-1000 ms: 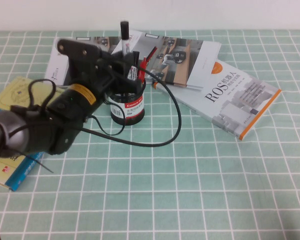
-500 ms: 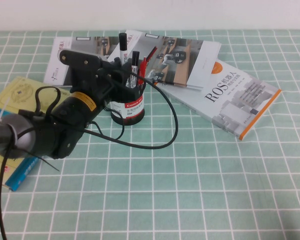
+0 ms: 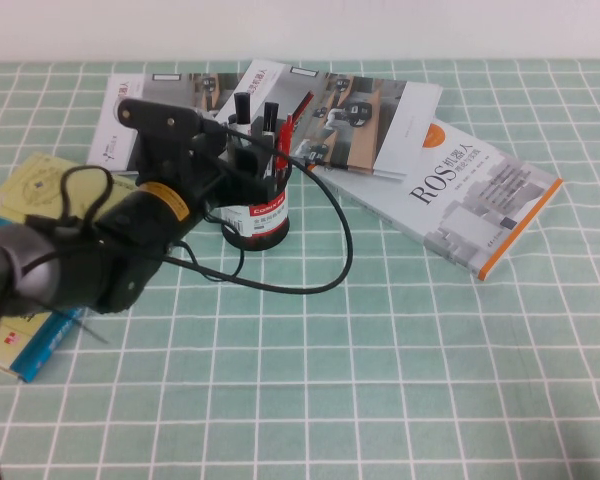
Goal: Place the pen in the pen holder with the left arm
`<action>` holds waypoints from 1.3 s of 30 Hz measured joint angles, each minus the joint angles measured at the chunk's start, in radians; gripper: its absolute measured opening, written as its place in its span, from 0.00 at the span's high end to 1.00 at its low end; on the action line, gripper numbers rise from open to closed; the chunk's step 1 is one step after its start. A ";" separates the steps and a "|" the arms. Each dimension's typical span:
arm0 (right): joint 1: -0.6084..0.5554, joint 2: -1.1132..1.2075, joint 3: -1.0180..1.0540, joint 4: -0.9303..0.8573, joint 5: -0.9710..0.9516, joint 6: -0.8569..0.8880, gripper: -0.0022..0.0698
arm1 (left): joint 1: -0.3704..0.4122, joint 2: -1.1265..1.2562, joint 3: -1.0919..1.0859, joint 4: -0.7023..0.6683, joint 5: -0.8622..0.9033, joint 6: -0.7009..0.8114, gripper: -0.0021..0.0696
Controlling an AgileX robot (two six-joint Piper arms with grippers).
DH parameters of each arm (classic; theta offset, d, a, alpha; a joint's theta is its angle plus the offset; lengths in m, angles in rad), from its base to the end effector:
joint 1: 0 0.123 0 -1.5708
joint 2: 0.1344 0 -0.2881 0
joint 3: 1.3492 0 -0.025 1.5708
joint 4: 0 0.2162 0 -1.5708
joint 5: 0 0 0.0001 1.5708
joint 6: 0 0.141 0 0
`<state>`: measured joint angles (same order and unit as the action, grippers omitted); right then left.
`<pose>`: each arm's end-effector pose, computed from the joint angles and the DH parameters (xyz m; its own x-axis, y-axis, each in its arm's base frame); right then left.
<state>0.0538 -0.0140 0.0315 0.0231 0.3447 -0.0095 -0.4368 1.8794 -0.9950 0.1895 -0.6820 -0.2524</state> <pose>0.0634 0.0045 0.1592 -0.2718 -0.0024 -0.9623 -0.0579 0.9982 0.0139 0.3838 -0.1976 0.2287 -0.1665 -0.0367 -0.9854 0.5122 0.8507 -0.1182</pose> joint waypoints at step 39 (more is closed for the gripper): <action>0.000 0.000 0.000 0.000 0.000 0.000 1.00 | -0.032 -1.139 0.636 -0.003 0.807 -0.053 0.97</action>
<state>0.0538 -0.0140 0.0315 0.0231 0.3447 -0.0095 -0.4685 0.7399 -0.3589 0.1868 0.1248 -0.3054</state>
